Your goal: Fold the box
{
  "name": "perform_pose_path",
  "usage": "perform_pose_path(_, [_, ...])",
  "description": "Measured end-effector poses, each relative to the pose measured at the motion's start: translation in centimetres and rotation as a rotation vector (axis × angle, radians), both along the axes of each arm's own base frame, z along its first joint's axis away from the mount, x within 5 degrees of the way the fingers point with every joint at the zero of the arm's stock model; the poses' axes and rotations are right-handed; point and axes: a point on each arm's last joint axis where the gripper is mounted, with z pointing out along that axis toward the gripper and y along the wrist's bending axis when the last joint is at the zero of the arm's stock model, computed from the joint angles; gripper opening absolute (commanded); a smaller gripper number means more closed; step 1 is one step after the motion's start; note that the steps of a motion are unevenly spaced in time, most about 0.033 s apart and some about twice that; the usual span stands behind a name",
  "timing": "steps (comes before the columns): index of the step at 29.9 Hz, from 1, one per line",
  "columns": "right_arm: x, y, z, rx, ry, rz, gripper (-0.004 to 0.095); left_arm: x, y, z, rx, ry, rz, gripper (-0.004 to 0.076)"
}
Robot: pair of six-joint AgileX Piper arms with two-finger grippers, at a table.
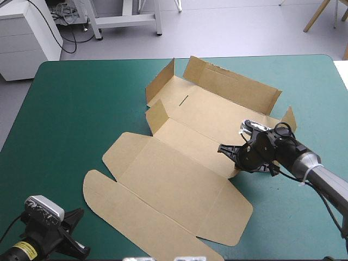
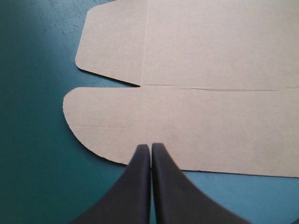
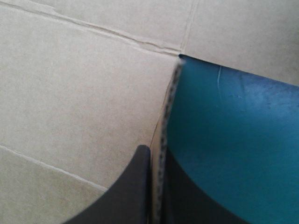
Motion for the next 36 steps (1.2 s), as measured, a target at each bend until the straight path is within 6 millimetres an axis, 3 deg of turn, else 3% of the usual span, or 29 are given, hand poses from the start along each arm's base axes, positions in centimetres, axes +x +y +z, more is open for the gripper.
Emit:
perform_pose_path(10, [0.3, -0.5, 0.0, -0.092, -0.044, 0.08, -0.0019, 0.0, 0.0, 0.0, 0.0, 0.0, 0.0, -0.001])
perform_pose_path(16, [1.5, -0.6, 1.6, -0.204, -0.164, 0.273, -0.0019, 0.0, 0.0, 0.0, 0.0, -0.001, 0.0, -0.001])
perform_pose_path(22, [4.5, 0.4, 3.5, -0.344, -0.302, 0.568, -0.0019, 0.0, 0.0, 0.0, 0.0, -0.001, 0.0, -0.001])
perform_pose_path(29, [8.7, 3.0, 3.2, -0.461, -0.418, 1.043, -0.0019, 0.0, 0.0, 0.0, 0.0, -0.001, 0.0, -0.001])
perform_pose_path(36, [12.7, 5.8, 3.1, -0.495, -0.526, 1.338, -0.0019, 0.0, 0.0, 0.0, 0.0, -0.001, 0.0, -0.001])
